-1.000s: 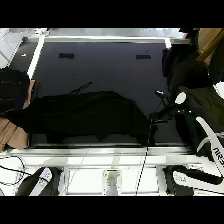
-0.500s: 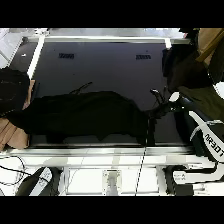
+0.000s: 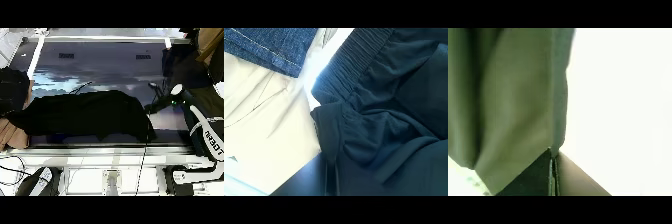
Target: Fold the clothes and pants, and hang the long-sleeved shirts on hangers.
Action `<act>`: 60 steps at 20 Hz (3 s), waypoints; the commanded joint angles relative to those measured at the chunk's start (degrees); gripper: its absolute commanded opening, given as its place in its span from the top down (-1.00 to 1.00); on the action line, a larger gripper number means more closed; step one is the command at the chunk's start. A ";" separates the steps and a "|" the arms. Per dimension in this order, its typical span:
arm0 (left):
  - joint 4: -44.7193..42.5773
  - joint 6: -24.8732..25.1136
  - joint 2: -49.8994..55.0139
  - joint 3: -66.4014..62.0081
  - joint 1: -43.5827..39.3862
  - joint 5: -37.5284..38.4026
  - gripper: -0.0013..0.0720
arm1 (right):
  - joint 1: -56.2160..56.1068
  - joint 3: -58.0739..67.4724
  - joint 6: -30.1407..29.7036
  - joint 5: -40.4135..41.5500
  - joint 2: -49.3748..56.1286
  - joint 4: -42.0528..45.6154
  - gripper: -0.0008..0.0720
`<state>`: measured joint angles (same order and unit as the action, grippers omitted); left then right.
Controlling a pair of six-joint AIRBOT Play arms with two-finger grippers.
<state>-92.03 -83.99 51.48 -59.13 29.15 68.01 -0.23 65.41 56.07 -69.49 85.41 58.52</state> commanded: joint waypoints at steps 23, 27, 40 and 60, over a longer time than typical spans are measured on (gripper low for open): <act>-0.39 -5.99 0.00 0.02 0.02 -6.38 0.91 | -0.33 33.07 17.51 -14.64 17.51 -5.01 -0.26; -0.57 -6.01 0.00 0.02 0.00 -5.88 0.91 | -7.10 18.16 14.14 -8.22 17.57 -11.63 -0.27; -0.57 -5.55 0.00 0.02 0.00 -5.88 0.91 | -9.38 17.05 12.44 -3.10 16.55 -11.13 -0.27; -0.55 -5.57 0.00 0.02 0.00 -5.88 0.91 | -14.47 12.24 13.33 3.72 15.80 -12.41 0.96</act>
<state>-92.58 -89.58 51.48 -59.11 29.15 62.15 -14.15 76.25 69.45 -63.22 101.69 47.97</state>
